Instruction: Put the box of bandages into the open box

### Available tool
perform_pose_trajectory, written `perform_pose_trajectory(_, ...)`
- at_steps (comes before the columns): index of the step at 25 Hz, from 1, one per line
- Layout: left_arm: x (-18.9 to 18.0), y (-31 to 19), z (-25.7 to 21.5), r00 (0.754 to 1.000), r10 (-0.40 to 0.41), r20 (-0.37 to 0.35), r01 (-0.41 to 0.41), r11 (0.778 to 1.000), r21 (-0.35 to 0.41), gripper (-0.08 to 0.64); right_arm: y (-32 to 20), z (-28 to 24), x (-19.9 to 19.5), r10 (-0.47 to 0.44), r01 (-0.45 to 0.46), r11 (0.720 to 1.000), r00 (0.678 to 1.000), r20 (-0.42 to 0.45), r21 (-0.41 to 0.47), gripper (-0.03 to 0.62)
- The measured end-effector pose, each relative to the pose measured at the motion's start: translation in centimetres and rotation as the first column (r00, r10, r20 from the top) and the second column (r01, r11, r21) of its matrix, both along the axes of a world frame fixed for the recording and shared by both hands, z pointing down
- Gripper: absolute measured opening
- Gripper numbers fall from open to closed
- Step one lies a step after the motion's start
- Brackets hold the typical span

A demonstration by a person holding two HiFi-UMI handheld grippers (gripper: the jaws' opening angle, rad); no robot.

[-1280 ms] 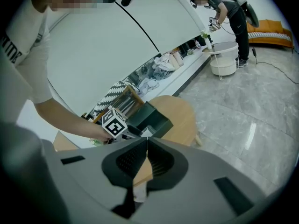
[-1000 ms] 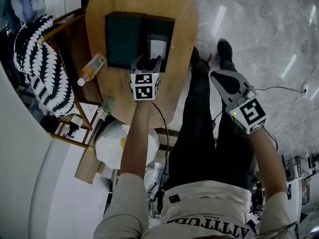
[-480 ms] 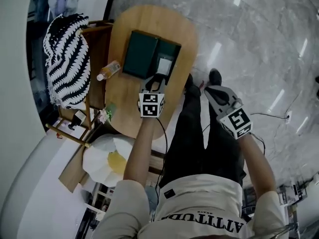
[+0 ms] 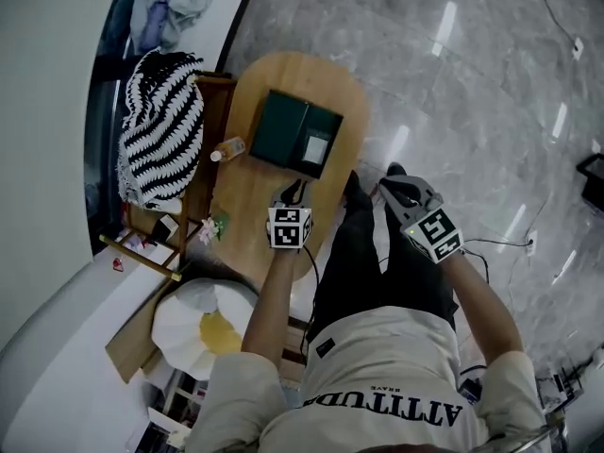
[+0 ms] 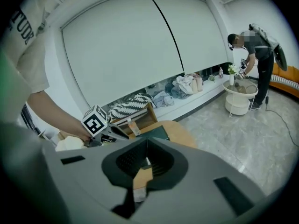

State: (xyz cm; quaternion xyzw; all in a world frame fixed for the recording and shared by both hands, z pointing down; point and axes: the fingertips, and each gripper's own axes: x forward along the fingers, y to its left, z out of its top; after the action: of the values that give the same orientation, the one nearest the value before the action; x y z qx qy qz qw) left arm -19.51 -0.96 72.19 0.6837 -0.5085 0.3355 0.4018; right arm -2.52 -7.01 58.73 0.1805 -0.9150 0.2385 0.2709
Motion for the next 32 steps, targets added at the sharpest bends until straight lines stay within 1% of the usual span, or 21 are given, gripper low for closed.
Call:
perform_pose_trajectory(6,0.1,1.2,-5.3,0.999,-0.022,-0.042,0.024,0.998,0.051,0.070,0.5,-4.8,-0.3,0.005,-0.005,0.999,1.000,0.002,0.041,0.021)
perform_pose_trajectory(10,0.0,1.4,-8.6,0.997,-0.038,-0.061,0.044,0.994,0.096,0.043,0.8,-7.8,-0.7,0.011,-0.013,0.998,1.000,0.017,0.067,0.021)
perform_pose_trajectory(13,0.0,2.2,-10.9,0.995,-0.050,-0.089,0.061,0.990,0.124,0.032,2.0,-9.6,-0.9,-0.007,0.006,0.994,1.000,0.009,0.105,0.021)
perform_pose_trajectory(17,0.3,3.2,-13.7,0.988,-0.078,-0.131,0.100,0.980,0.171,0.021,2.8,-11.8,-0.7,-0.043,0.044,0.987,0.999,-0.008,0.158,0.021)
perform_pose_trajectory(20,0.1,3.8,-16.0,0.984,-0.107,-0.140,0.137,0.965,0.224,0.021,2.9,-13.9,-0.4,-0.061,0.060,0.980,0.998,-0.002,0.191,0.021)
perform_pose_trajectory(22,0.1,4.0,-17.8,0.983,-0.128,-0.133,0.161,0.948,0.276,0.021,3.0,-15.0,-0.2,-0.075,0.073,0.975,0.997,0.006,0.210,0.021)
perform_pose_trajectory(24,0.2,4.3,-19.9,0.980,-0.154,-0.129,0.190,0.922,0.338,0.021,3.1,-16.0,0.1,-0.094,0.088,0.970,0.995,0.014,0.225,0.021)
perform_pose_trajectory(28,1.2,5.1,-24.9,0.967,-0.205,-0.154,0.254,0.850,0.461,0.021,3.4,-18.0,1.0,-0.145,0.132,0.955,0.989,0.031,0.267,0.021)
perform_pose_trajectory(32,2.8,6.7,-28.7,0.938,-0.289,-0.190,0.346,0.774,0.530,0.021,3.8,-20.1,3.1,-0.171,0.144,0.946,0.983,0.068,0.289,0.021)
